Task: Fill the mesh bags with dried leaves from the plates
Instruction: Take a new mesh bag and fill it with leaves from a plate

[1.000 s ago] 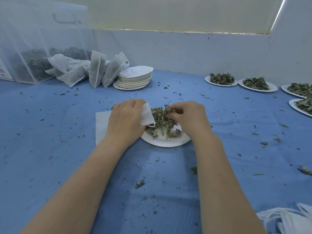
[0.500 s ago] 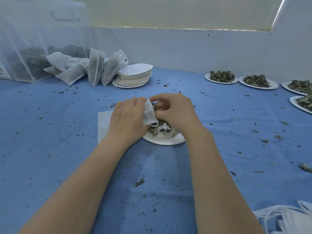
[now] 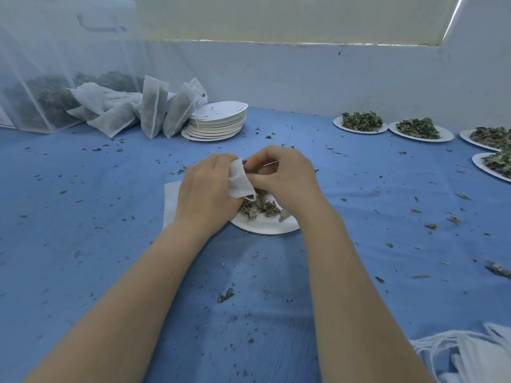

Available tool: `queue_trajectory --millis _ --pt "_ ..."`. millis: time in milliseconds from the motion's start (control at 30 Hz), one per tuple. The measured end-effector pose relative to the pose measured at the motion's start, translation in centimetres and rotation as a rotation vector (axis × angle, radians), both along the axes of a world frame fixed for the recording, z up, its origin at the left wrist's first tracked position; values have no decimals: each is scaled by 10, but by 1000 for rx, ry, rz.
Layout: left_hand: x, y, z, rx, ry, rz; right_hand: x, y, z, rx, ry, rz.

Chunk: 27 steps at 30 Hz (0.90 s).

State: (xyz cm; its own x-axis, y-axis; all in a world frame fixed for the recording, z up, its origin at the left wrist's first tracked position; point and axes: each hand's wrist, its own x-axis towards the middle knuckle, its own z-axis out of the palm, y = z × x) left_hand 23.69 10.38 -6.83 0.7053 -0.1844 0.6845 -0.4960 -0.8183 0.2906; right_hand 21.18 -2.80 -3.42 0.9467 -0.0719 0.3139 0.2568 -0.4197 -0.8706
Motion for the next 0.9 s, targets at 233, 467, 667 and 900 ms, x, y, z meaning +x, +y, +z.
queue_trajectory --millis 233,467,667,900 --pt "-3 -2 1 -4 -29 -20 0 5 -2 -48 18 47" --pt "-1 0 2 -91 15 -4 -4 -16 4 109 -1 9" --pt "-5 -2 6 -249 55 -50 -1 -8 2 5 194 99" --pt "-7 -2 8 -245 69 -49 1 -7 -1 56 1 -17"
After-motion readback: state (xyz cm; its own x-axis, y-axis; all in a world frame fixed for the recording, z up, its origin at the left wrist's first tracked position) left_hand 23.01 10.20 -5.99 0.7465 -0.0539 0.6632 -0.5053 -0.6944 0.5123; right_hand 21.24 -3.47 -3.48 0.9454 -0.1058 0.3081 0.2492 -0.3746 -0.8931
